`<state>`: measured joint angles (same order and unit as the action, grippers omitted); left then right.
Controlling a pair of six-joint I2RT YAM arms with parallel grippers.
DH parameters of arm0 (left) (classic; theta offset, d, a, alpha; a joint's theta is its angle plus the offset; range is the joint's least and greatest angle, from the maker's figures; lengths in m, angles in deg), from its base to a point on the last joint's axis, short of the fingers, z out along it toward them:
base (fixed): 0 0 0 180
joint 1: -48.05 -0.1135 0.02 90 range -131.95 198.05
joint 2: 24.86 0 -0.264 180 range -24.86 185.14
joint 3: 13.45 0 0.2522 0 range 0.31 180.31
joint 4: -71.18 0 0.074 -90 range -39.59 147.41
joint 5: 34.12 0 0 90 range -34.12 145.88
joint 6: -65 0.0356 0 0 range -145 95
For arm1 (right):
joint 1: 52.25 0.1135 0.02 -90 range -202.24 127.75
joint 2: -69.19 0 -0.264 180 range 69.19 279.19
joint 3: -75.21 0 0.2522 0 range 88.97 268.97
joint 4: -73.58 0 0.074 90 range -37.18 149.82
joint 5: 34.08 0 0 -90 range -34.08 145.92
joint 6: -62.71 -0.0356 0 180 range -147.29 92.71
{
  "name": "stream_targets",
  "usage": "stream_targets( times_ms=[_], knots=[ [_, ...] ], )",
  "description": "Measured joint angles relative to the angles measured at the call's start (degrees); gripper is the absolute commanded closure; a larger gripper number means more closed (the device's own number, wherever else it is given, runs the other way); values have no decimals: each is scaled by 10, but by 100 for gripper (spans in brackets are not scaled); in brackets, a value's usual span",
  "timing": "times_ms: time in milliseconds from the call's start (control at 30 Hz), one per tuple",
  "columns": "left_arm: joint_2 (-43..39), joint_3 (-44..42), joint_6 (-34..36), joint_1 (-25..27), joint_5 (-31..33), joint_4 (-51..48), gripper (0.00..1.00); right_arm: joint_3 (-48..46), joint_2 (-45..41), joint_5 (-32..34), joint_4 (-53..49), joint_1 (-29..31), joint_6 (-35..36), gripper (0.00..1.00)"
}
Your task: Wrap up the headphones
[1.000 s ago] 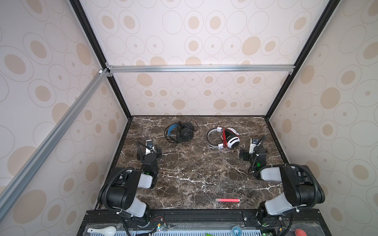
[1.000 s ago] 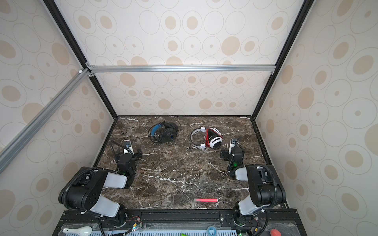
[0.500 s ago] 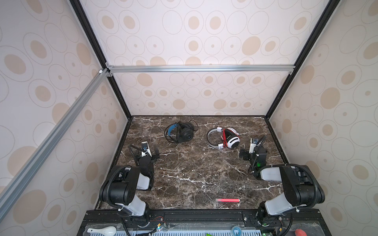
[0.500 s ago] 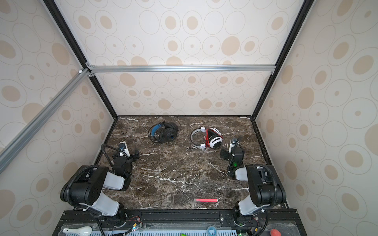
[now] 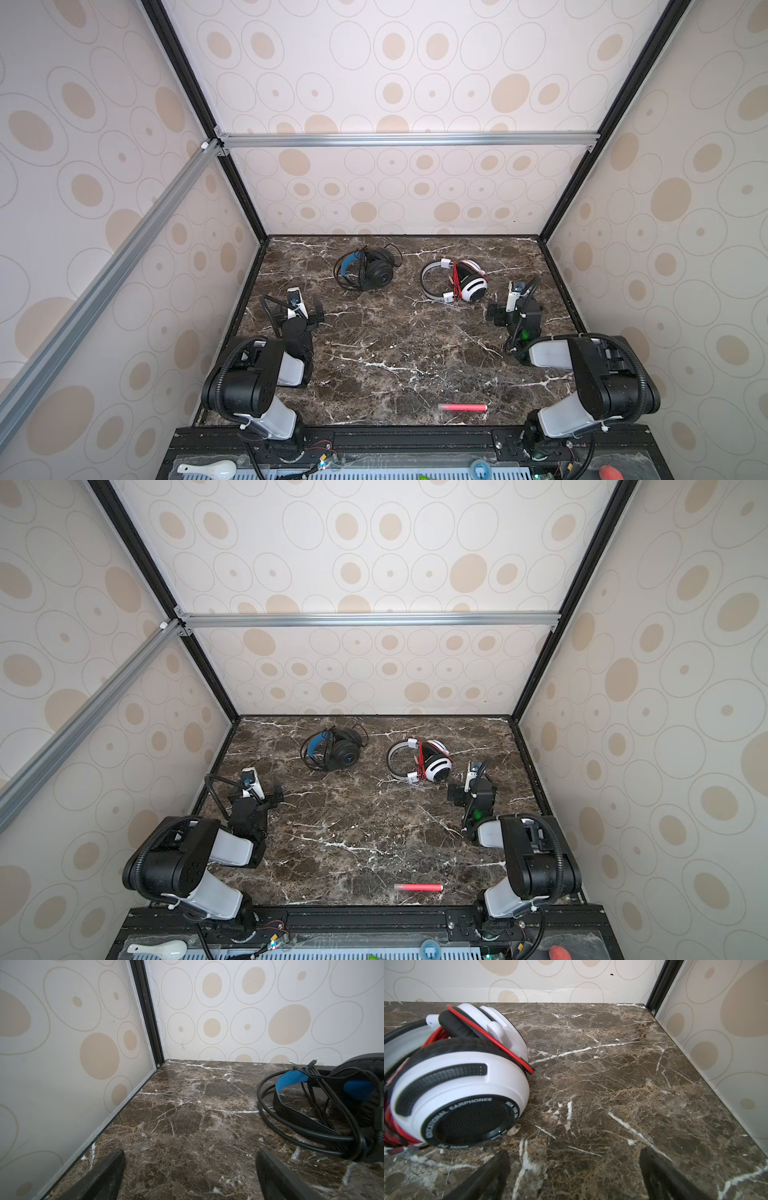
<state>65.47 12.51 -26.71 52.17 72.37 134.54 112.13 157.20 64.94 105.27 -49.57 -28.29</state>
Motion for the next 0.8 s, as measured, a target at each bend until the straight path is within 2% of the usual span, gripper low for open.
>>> stream_targets(
  times_ms=[233,367,500,633,800],
  knots=[
    [0,0,0,0,-1,0,2,-3,0,-6,10,0,2,0],
    [0,-1,0,0,-2,0,2,-60,-7,-60,82,2,25,0],
    [0,-1,0,0,-1,0,2,-30,1,-106,32,-6,30,0],
    [0,-1,0,0,-2,1,2,-7,1,-141,43,-26,28,0],
    [0,-1,0,0,-2,1,2,-25,0,-183,55,-27,40,0]
  ],
)
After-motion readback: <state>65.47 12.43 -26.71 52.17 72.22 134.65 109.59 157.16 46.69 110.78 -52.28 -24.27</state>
